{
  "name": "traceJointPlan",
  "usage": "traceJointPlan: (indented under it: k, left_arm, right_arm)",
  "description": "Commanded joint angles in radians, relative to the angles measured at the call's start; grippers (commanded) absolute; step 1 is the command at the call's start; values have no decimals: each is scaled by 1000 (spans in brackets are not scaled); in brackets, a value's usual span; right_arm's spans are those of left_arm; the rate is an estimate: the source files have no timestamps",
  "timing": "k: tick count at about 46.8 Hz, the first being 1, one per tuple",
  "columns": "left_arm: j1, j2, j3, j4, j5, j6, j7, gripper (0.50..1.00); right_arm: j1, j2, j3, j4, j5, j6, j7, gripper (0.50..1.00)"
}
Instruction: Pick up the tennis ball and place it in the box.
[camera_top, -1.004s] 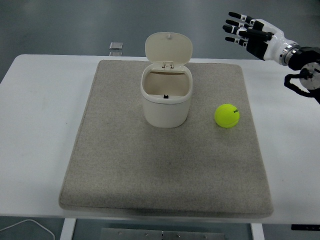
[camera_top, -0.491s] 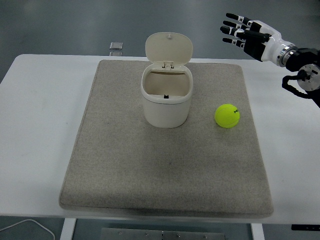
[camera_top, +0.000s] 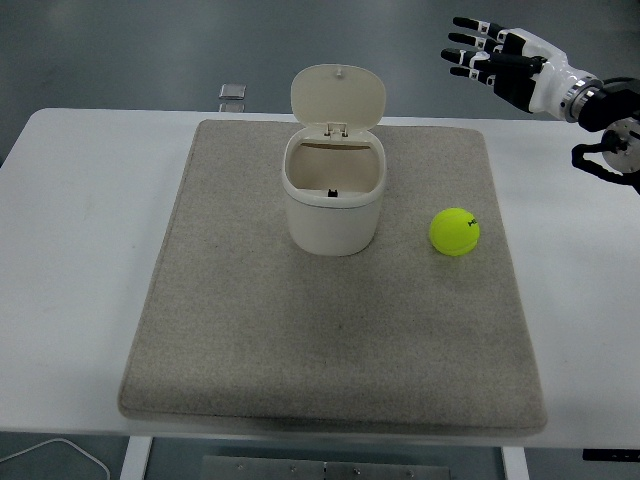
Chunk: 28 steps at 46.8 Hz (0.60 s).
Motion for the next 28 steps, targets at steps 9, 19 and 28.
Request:
traceJointPlan:
  k: [9,19,28]
  left_arm:
    - [0,0,0,0,0,0,0,992]
    - [0,0,0,0,0,0,0,992]
    - [0,0,0,0,0,0,0,992]
  right_arm:
    - [3,-1,-4,3,-37,9,0,930]
    - [-1,-17,-4,9,-180,17,2,930]
    - [-9,-51,-5,24,-292,26,17,930]
